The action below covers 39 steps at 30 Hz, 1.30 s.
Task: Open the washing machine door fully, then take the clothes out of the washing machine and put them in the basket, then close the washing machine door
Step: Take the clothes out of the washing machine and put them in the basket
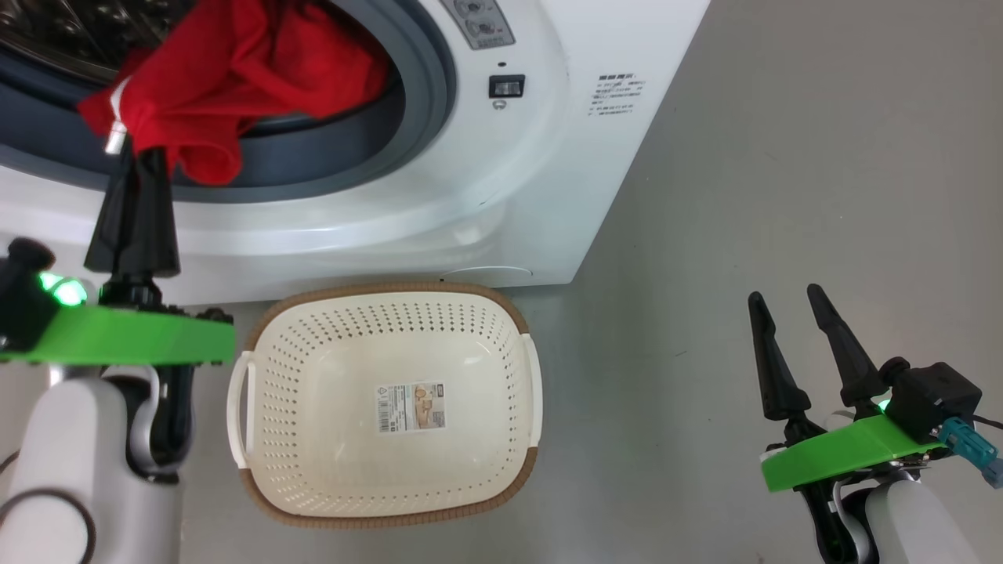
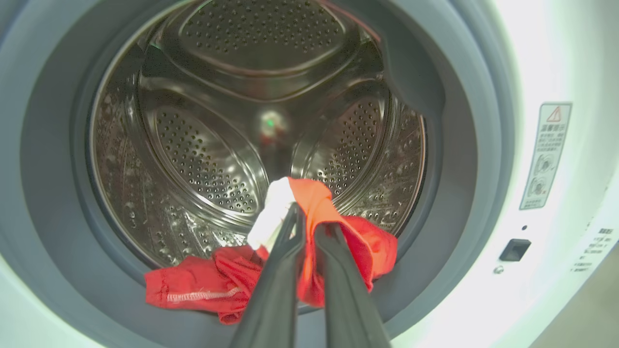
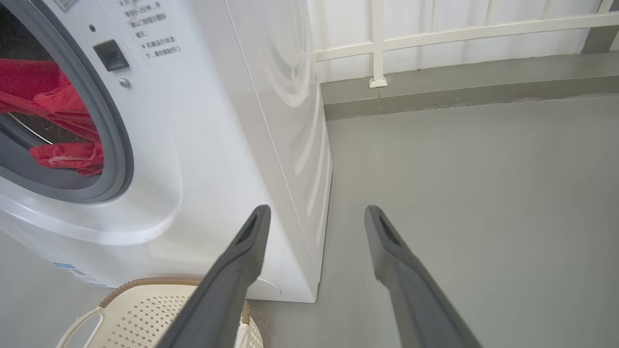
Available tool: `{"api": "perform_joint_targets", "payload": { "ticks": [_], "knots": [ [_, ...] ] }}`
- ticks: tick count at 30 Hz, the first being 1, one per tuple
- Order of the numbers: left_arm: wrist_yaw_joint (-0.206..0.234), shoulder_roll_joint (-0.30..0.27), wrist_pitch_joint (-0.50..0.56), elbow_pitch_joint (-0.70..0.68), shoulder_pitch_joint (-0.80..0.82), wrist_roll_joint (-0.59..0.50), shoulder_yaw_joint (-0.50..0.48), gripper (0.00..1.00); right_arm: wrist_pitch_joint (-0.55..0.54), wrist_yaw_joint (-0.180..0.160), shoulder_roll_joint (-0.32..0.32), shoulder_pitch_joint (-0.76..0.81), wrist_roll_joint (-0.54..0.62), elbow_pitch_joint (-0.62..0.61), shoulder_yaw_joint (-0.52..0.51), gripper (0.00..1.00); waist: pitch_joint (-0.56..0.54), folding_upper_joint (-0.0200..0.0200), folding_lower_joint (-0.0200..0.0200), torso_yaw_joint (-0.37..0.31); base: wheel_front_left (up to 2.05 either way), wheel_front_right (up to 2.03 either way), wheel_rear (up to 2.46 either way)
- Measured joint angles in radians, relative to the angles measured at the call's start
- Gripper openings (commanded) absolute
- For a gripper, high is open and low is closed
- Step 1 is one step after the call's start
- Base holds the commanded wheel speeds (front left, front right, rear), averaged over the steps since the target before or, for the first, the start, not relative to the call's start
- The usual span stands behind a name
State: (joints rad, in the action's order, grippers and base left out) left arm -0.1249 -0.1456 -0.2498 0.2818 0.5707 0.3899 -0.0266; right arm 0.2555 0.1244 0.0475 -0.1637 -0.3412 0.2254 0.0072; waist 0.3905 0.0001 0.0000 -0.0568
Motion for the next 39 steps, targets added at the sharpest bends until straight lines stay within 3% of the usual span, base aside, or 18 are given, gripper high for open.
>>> {"api": "perform_joint_targets", "payload": {
  "ticks": [7,19,27,39],
  "knots": [
    [0.000,0.032,-0.007,-0.240,-0.101,-0.012,-0.053,0.00,0.000,0.000,0.000,0.000,0.000,0.000,-0.002,1.00,-0.004,-0.0001,0.0000,0.003,0.00,0.00,0.00],
    [0.000,0.070,-0.008,-0.511,-0.188,-0.044,-0.085,0.00,0.000,0.000,0.000,0.000,0.000,0.000,-0.005,1.00,0.004,-0.0001,0.0000,0.002,0.00,0.00,0.00],
    [0.000,0.075,-0.008,-0.402,-0.230,-0.042,-0.041,0.00,0.000,0.000,0.000,0.000,0.000,0.000,0.002,1.00,0.016,0.0000,0.0000,-0.002,0.00,0.00,0.00],
    [0.000,0.066,-0.007,-0.057,-0.248,-0.018,0.027,0.00,0.000,0.000,0.000,-0.007,-0.002,-0.007,0.017,1.00,0.064,0.0000,0.0000,-0.023,0.00,0.00,0.00]
  ]
}}
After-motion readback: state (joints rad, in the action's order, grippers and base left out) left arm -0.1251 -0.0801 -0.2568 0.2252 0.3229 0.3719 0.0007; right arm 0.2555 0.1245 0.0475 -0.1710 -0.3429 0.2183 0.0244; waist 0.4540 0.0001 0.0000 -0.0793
